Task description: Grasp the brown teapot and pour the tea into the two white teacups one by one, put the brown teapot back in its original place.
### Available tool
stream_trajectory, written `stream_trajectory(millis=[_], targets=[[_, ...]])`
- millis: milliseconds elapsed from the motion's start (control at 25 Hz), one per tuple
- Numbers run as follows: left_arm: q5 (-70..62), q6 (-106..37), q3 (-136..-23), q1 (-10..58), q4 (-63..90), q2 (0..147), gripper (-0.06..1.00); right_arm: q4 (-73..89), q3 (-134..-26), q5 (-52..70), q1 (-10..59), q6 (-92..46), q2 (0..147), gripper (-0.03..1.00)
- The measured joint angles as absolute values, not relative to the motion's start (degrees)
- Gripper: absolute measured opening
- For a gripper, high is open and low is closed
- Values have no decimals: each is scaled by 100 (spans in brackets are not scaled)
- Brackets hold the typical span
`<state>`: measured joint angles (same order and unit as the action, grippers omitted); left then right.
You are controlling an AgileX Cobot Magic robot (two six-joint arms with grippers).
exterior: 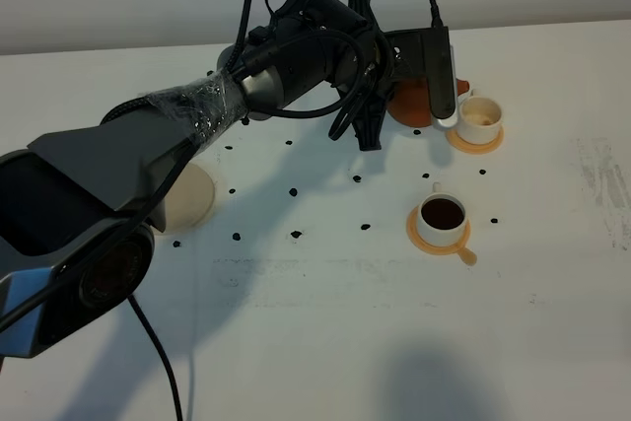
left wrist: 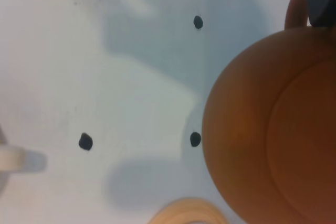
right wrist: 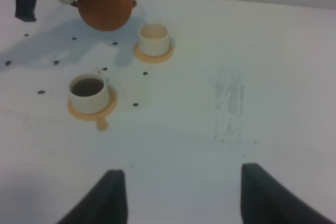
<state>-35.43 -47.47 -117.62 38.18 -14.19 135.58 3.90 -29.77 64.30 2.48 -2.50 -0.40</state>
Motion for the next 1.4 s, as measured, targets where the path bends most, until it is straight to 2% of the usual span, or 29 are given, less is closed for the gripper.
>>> stream_trajectory(millis=[1400], targets=[[-3430, -4261, -11762, 4025, -2210, 13742, 12, 390, -2977, 6430, 248, -250, -40, 47]])
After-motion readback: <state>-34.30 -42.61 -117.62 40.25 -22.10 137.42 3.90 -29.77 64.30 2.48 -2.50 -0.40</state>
